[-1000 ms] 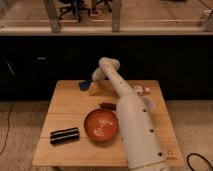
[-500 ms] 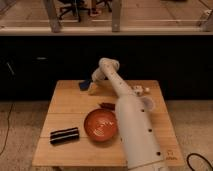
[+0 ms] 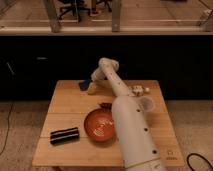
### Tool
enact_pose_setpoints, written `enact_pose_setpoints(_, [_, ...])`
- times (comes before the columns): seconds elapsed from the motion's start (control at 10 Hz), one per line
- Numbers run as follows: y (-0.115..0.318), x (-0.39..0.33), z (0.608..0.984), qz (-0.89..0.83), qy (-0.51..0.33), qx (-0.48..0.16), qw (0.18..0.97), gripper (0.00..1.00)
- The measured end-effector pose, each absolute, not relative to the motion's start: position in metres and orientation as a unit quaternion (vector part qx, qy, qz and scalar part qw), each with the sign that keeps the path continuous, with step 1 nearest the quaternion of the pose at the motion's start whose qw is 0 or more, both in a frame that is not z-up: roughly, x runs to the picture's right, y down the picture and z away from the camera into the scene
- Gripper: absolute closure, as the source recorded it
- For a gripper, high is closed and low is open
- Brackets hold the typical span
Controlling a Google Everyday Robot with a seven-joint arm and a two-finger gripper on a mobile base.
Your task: Place the white sponge in the ceramic bowl
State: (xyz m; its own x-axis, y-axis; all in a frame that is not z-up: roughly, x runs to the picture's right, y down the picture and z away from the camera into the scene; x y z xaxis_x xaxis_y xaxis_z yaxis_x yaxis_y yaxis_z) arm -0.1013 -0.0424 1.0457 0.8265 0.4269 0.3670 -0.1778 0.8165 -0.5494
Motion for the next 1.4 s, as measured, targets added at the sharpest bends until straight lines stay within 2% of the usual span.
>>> enact_pose_setpoints(0.2, [-0.041, -0.103, 1.047, 0.164, -0.245, -0.257, 0.92, 0.34])
enact_pose_setpoints(0.6, [-0.04, -0.103, 1.046, 0.164, -0.247, -0.259, 0.919, 0.74])
enact_pose_setpoints(0.7, [-0.04, -0.102, 1.046, 0.163, -0.247, -0.258, 0.92, 0.88])
enact_pose_setpoints(0.8, [-0.04, -0.101, 1.045, 0.162, -0.247, -0.258, 0.92, 0.95])
enact_pose_setpoints(0.9, [-0.039, -0.099, 1.043, 0.16, -0.249, -0.259, 0.919, 1.0])
enact_pose_setpoints(1.4, [-0.038, -0.094, 1.028, 0.153, -0.264, -0.262, 0.916, 1.0])
